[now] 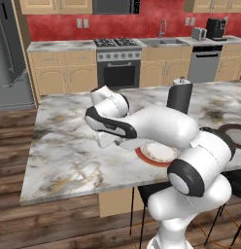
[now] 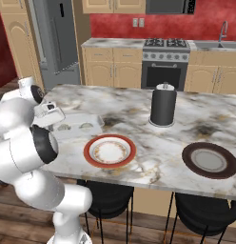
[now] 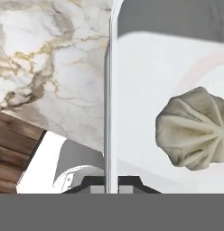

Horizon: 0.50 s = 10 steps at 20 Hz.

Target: Place two dumplings into each of the tupperware containers and then place the containers in the fridge.

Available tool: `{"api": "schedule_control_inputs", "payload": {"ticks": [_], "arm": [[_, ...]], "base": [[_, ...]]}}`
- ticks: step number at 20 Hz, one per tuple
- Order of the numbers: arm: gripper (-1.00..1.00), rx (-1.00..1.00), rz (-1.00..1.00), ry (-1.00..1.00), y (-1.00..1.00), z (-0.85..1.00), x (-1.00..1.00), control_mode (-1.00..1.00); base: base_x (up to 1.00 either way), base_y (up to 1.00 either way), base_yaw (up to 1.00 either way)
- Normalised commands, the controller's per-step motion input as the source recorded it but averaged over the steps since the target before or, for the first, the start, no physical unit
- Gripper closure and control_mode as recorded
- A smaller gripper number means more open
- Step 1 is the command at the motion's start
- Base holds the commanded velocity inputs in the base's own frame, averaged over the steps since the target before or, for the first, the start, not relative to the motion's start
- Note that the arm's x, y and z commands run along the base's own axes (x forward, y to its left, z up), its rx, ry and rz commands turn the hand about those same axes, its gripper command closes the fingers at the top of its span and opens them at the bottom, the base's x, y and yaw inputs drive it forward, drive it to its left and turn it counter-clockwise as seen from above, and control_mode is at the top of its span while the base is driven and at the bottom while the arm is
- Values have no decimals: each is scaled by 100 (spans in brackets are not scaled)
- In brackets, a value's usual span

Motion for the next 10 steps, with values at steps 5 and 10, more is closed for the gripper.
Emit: {"api": "schedule_control_inputs", "payload": {"ticks": [5, 10], "arm": [[100, -6, 35, 1, -84, 11, -49, -100], [100, 0, 39, -1, -93, 36, -86, -100]], "base": [[0, 0, 0], [0, 0, 0]]}}
